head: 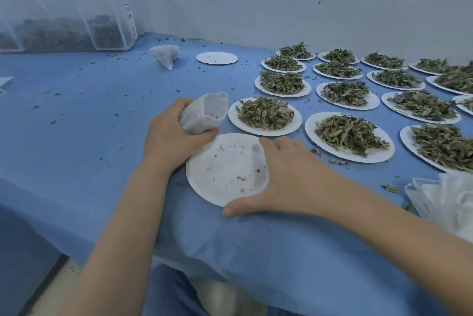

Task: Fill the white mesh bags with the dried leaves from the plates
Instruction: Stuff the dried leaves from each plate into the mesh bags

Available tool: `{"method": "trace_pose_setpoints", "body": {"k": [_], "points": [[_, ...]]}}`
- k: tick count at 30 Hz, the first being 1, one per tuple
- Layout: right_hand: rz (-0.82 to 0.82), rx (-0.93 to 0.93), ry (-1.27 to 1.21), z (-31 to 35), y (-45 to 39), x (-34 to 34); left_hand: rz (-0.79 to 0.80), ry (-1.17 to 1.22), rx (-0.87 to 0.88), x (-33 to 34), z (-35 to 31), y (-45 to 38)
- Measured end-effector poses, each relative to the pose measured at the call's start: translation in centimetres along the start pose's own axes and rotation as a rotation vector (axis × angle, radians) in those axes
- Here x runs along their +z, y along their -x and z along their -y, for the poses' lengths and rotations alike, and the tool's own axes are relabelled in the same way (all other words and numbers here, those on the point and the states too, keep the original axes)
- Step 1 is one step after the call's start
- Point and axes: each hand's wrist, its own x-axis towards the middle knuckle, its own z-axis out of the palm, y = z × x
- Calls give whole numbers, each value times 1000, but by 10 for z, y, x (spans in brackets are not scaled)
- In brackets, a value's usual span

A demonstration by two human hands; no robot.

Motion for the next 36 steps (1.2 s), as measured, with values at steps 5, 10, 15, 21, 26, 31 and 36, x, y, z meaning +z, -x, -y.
{"method": "trace_pose_setpoints", "body": {"k": [5, 10, 15, 21, 26, 31, 36], "points": [[-35, 74, -26, 5, -2, 10, 29, -41, -52, 0, 0, 1], [-45, 78, 1, 5, -5, 20, 32, -123, -73, 3, 0, -1], [-76, 67, -94, 5, -4, 19, 32, -159, -73, 2, -6, -4], [-247, 35, -143, 12, -16, -7, 84, -63, -195, -15, -24, -36], [-292, 50, -109, 16, -67, -46, 199, 29, -298, -28, -36, -99], [-366, 76, -43, 8, -159, -82, 154, -85, -336, -12, -23, -179], [-300, 217, -104, -6, -277, -100, 203, -216, -303, 15, 3, -258]]}}
